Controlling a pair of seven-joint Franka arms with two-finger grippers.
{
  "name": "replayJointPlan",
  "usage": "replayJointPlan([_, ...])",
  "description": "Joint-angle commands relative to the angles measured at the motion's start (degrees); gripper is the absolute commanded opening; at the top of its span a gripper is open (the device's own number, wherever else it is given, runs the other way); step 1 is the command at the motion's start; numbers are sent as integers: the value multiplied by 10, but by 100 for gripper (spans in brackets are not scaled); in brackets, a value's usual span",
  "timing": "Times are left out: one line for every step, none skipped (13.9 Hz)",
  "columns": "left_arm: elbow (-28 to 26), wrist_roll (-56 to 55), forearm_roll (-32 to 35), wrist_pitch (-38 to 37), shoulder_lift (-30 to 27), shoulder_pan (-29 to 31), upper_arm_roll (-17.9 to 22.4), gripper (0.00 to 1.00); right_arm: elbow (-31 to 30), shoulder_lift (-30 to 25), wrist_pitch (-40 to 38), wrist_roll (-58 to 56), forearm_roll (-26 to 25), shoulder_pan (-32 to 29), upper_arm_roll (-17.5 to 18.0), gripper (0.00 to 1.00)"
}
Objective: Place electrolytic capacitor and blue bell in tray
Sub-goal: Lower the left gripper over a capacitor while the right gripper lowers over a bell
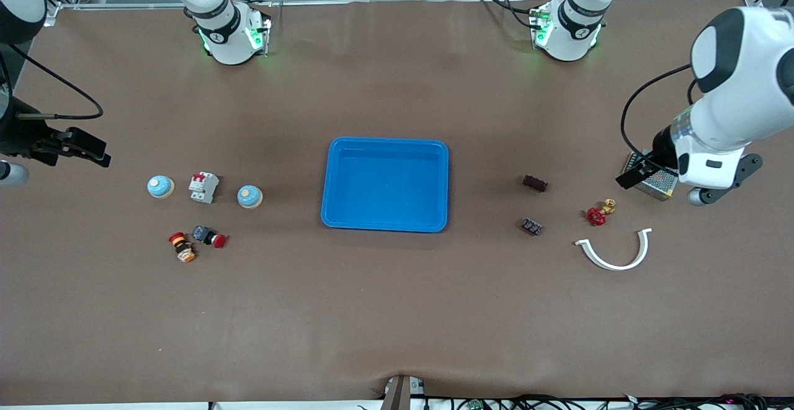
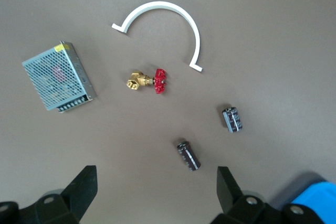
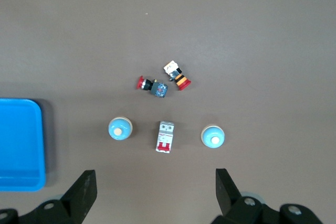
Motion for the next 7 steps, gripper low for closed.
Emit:
replayJointPlan([-36, -57, -14, 57, 2, 2, -16, 100, -13, 14, 21, -131, -5, -49, 2, 100])
replayJointPlan([-36, -82, -14, 72, 16, 1, -24, 100, -20, 18, 37, -160, -3, -67, 3, 100])
replayJointPlan([-35, -95, -14, 74, 31, 1, -33, 100, -33, 21, 49, -181, -2, -80, 3, 100])
replayJointPlan([-35, -97, -14, 76, 44, 0, -35, 100, -43, 22, 61, -201, -1, -89, 3, 100])
replayJointPlan([-35, -105, -13, 86, 56, -2, -36, 100, -55, 22, 69, -209, -1, -98, 3, 100])
replayJointPlan([-35, -121, -12, 101, 68, -9, -36, 100, -59, 28, 71, -211, -1, -100, 2, 100])
replayJointPlan([-34, -138, -10, 115, 81, -17, -36, 100, -65, 34, 70, -214, -1, -109, 3, 100])
